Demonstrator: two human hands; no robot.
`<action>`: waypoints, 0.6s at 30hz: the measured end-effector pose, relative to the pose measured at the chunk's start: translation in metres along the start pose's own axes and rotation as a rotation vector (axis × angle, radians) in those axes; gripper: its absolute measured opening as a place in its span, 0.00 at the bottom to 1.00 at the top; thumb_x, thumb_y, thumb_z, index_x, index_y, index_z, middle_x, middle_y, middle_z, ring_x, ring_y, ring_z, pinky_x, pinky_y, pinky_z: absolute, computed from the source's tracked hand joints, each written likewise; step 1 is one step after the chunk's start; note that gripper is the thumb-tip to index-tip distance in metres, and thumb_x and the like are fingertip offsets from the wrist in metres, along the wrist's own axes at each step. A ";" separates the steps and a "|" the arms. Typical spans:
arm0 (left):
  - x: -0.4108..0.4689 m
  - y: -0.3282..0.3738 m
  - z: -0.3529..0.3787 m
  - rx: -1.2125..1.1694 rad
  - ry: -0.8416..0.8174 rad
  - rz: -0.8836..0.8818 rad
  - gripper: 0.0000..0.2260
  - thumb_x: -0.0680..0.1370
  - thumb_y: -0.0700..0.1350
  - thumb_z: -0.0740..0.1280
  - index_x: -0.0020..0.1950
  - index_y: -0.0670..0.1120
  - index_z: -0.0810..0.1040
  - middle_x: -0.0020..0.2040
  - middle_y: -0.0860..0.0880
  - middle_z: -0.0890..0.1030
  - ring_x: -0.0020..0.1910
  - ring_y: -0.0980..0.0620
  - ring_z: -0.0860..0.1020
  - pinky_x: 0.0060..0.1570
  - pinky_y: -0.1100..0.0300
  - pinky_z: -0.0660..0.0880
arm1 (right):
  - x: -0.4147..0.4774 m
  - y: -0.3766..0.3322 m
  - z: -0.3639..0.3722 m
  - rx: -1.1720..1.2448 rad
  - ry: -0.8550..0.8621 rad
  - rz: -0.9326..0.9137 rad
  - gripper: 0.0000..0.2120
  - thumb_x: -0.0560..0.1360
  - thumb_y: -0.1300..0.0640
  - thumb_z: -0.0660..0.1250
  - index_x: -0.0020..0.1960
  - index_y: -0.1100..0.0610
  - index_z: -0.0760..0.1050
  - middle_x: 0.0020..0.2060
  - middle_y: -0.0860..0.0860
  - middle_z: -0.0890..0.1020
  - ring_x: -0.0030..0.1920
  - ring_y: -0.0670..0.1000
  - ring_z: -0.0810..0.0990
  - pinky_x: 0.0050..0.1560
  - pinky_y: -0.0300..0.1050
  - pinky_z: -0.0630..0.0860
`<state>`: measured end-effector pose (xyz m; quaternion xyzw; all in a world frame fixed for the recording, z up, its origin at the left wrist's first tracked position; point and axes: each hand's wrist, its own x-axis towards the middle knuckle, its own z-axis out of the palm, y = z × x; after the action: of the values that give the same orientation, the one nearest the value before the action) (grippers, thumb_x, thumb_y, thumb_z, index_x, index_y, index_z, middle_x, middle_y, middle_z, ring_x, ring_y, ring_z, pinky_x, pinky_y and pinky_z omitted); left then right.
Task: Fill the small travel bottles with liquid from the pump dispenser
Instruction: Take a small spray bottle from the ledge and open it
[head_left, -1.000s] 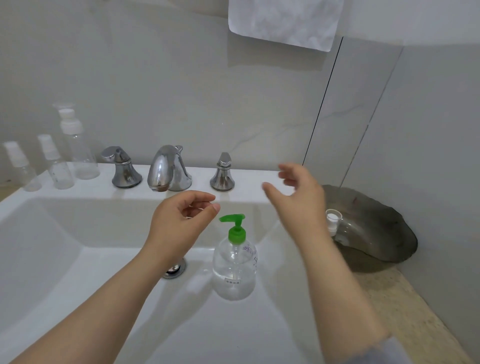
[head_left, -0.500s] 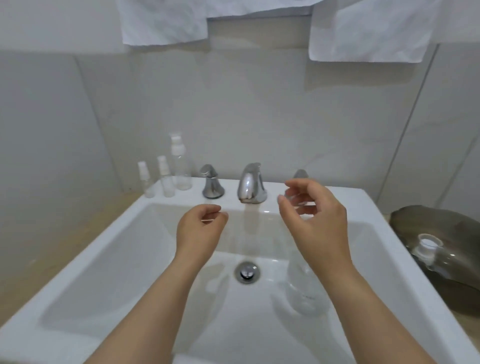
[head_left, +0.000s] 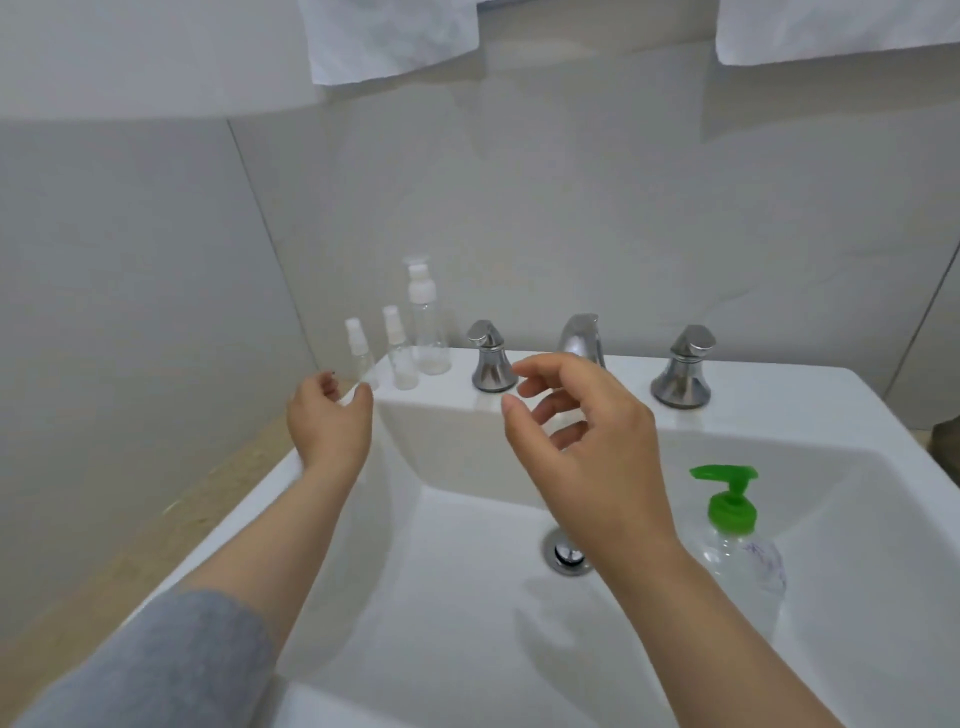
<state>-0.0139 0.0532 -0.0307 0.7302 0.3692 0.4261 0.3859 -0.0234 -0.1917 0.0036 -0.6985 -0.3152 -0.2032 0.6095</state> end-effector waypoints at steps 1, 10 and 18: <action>0.006 0.000 0.003 0.008 -0.012 -0.005 0.21 0.73 0.45 0.69 0.64 0.40 0.72 0.58 0.44 0.77 0.58 0.46 0.75 0.60 0.54 0.70 | 0.000 0.001 -0.001 0.015 0.002 0.010 0.07 0.73 0.56 0.70 0.51 0.48 0.78 0.43 0.41 0.79 0.42 0.47 0.79 0.35 0.36 0.75; 0.044 -0.004 0.021 -0.047 -0.132 -0.064 0.29 0.72 0.48 0.72 0.70 0.43 0.69 0.61 0.47 0.77 0.59 0.48 0.77 0.60 0.56 0.71 | -0.001 0.001 -0.004 -0.002 -0.001 0.015 0.08 0.71 0.53 0.68 0.50 0.47 0.78 0.43 0.43 0.80 0.43 0.48 0.80 0.33 0.41 0.76; 0.038 -0.006 0.019 -0.069 -0.118 -0.003 0.06 0.73 0.44 0.70 0.48 0.44 0.80 0.44 0.50 0.80 0.48 0.47 0.80 0.44 0.60 0.71 | 0.001 0.000 -0.005 -0.007 0.013 0.026 0.08 0.71 0.53 0.68 0.50 0.48 0.79 0.41 0.43 0.80 0.42 0.47 0.79 0.33 0.39 0.74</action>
<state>0.0159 0.0837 -0.0293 0.7398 0.3320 0.3943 0.4324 -0.0224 -0.1963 0.0050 -0.7035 -0.3013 -0.2009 0.6115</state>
